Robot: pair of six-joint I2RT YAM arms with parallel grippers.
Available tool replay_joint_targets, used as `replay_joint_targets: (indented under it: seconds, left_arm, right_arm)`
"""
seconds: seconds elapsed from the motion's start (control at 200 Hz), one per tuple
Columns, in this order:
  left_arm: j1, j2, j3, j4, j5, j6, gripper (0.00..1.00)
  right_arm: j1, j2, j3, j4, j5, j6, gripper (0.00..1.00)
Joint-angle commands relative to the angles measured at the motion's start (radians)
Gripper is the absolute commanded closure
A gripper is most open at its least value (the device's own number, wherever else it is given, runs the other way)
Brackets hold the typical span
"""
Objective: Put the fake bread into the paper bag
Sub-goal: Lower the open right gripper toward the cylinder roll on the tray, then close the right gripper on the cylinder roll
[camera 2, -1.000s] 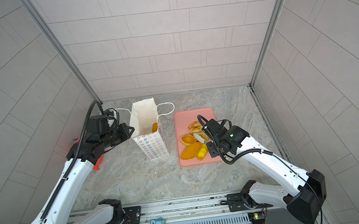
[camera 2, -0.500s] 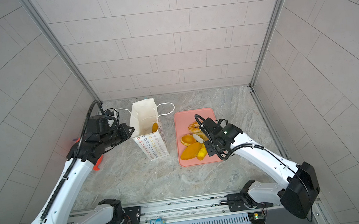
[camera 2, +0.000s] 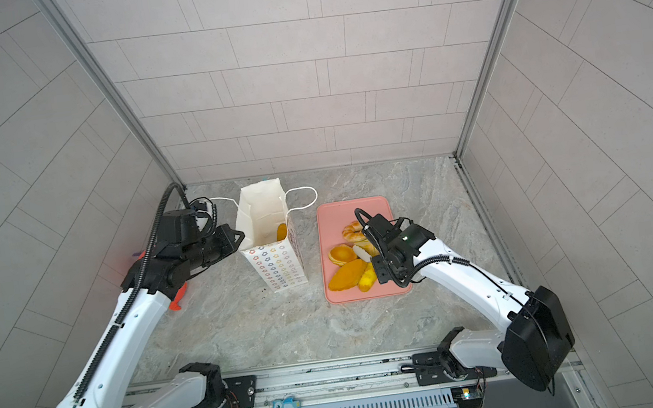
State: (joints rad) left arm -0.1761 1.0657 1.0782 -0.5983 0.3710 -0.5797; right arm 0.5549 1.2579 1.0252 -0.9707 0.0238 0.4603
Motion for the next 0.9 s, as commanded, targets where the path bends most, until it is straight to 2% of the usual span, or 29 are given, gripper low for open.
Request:
replay_joint_targets:
  seconds: [0.0,0.345,0.896]
  left_arm:
    - [0.002,-0.004,-0.008,0.0,0.0,0.0,0.9]
    - [0.002,-0.01,-0.009,-0.006,-0.007,0.003,0.9]
    - [0.001,-0.008,-0.001,-0.001,-0.004,-0.003,0.9]
  right_arm:
    - [-0.01,0.012,0.008,0.018,-0.008,0.006,0.43]
    - [-0.031,0.013,0.014,-0.001,-0.018,-0.009,0.54]
    - [-0.041,-0.114,0.023,-0.072,0.004,-0.007,0.58]
